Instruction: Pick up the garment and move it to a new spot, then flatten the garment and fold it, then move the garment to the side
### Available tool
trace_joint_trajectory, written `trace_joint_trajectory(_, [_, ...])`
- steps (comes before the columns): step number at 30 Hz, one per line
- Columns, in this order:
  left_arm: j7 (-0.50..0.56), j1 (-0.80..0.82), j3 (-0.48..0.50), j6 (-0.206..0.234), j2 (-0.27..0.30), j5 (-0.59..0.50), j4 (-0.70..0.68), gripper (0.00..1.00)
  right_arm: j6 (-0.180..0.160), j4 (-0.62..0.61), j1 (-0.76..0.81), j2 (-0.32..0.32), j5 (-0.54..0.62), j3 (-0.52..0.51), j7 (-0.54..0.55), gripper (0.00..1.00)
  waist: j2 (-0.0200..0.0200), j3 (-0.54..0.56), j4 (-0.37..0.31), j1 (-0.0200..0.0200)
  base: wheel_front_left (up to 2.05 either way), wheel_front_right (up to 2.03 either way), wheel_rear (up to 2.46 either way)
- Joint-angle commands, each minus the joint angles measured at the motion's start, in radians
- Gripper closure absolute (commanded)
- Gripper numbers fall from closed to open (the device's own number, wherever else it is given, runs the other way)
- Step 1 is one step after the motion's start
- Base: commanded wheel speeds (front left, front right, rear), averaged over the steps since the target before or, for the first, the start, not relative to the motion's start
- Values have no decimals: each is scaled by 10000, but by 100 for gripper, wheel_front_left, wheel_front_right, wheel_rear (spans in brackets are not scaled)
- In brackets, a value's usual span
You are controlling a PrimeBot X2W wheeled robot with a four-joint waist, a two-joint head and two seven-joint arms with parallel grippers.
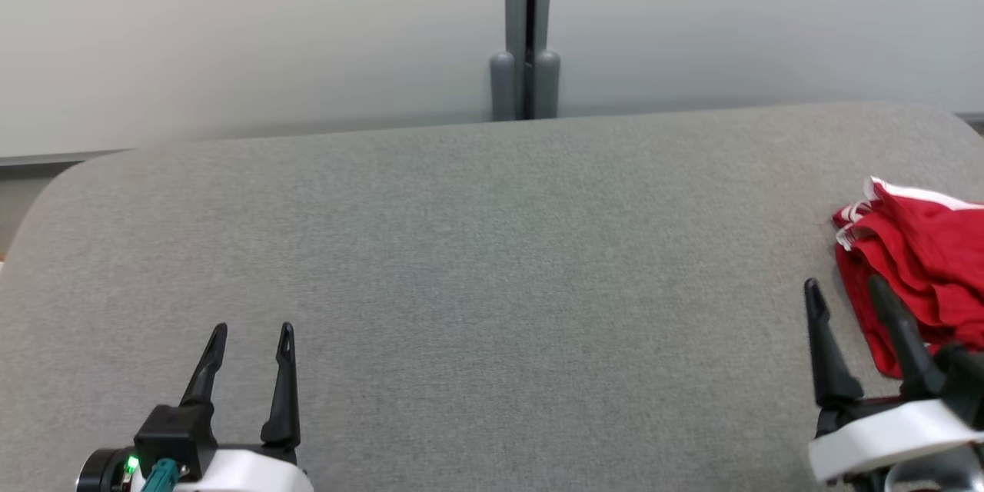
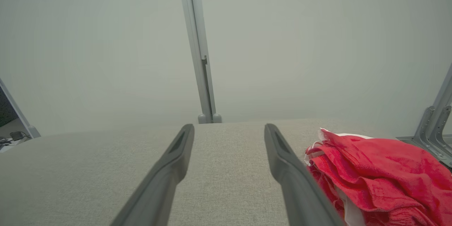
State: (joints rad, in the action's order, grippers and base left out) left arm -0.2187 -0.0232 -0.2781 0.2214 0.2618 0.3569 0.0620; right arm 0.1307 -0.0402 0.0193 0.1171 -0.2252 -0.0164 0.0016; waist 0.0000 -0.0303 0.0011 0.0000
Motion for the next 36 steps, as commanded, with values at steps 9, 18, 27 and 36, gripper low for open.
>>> trace_joint_trajectory(9, [194,-745,-28,5,334,87,-227,0,-2,-479,1182,-327,99,310,378,0,0,753,544,0,0,0,0])
trace_joint_trajectory(18, [419,-1385,-230,-25,532,141,-293,0,-2,-686,2157,-391,266,290,667,0,0,1374,466,0,0,0,0])
trace_joint_trajectory(27, [492,-1735,-308,54,543,261,-198,0,-2,-1076,2685,-384,375,186,918,0,0,1743,411,0,0,0,0])
trace_joint_trajectory(36, [477,-1708,-355,56,586,349,-104,0,-2,-1290,2828,-433,421,117,1020,0,0,1825,409,0,0,0,0])
